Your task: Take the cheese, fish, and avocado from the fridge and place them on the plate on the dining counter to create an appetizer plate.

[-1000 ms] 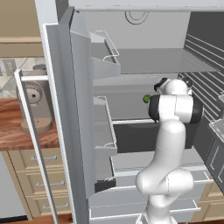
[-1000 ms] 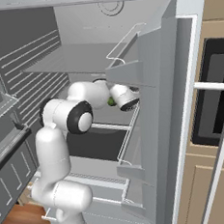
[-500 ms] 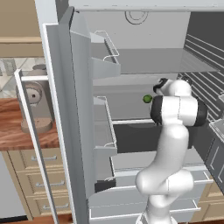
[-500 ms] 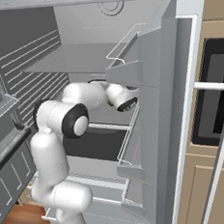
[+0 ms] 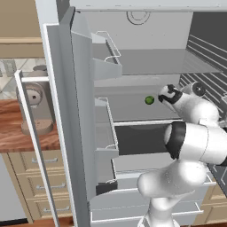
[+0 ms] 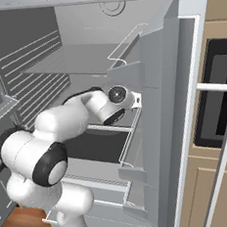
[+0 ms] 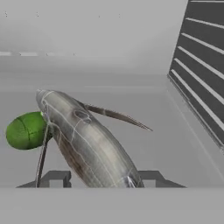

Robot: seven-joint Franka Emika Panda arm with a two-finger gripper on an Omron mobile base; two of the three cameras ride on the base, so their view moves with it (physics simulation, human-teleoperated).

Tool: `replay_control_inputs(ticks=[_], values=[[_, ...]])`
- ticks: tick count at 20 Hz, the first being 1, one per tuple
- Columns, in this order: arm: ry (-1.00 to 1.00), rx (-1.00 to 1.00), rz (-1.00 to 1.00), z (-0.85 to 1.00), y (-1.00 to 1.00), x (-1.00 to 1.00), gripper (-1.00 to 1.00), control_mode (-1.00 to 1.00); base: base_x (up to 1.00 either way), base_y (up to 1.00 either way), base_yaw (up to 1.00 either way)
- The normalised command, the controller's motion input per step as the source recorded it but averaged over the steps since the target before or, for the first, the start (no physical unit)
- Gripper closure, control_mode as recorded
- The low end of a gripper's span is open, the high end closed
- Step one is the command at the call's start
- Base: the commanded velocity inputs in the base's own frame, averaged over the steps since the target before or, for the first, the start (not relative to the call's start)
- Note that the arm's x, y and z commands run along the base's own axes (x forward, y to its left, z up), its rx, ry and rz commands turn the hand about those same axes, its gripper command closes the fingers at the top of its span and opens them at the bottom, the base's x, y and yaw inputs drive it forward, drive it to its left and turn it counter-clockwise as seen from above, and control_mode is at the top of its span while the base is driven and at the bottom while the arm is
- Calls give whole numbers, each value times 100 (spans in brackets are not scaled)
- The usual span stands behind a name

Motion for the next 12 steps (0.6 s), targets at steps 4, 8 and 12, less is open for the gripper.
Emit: replay_control_inputs(ticks=[4,8,12], values=[[-3,0,-4,100,49,-100,100,-100,0,0,0],[2,0,-3,100,44,-100,100,-100,0,0,0],[21,4,-4,100,34,-100,100,-100,0,0,0]])
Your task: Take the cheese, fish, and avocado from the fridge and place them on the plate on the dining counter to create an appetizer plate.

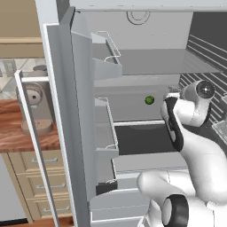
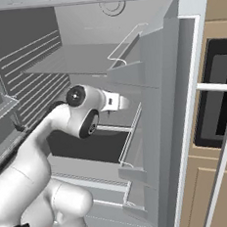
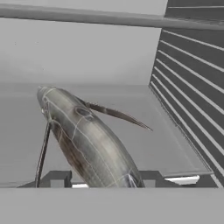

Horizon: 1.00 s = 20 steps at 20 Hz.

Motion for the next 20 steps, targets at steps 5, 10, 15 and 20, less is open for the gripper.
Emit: replay_control_inputs(ticks=[5,10,15,20], values=[[28,9,-3,60,27,-100,100,-100,0,0,0],[26,13,-2,22,31,-100,100,-100,0,0,0],[12,10,-2,0,39,-98,100,-100,0,0,0],[1,1,0,0,43,-48,100,-100,0,0,0]])
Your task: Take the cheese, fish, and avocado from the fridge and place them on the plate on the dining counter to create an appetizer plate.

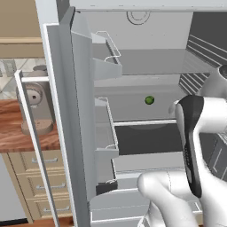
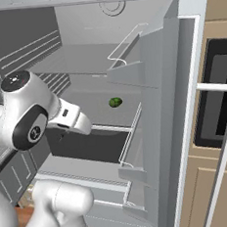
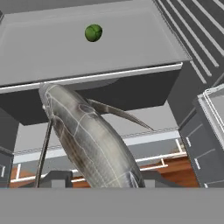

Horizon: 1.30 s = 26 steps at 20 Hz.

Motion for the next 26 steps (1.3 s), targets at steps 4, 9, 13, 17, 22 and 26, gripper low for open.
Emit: replay_control_inputs(ticks=[4,9,13,17,22,26], values=[[1,0,0,0,16,0,100,-100,0,0,0],[0,0,0,0,1,-3,100,100,-32,3,0],[0,0,0,0,0,0,100,100,-100,18,0],[0,0,0,0,0,0,100,100,-100,45,13],[0,0,0,0,0,0,100,100,-70,43,82],[0,0,0,0,0,0,100,100,-36,45,93]])
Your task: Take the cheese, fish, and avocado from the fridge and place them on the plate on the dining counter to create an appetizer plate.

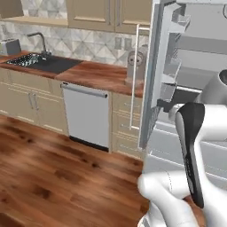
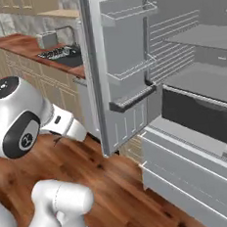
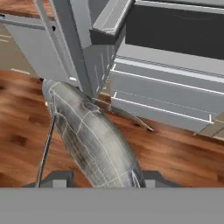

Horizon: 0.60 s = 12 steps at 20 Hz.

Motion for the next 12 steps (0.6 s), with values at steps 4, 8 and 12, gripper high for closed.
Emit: replay_control_inputs(ticks=[4,8,12], values=[[0,0,0,0,0,0,100,100,-22,56,91],[0,0,0,0,0,0,100,100,31,64,76],[0,0,0,0,0,0,100,100,100,45,47]])
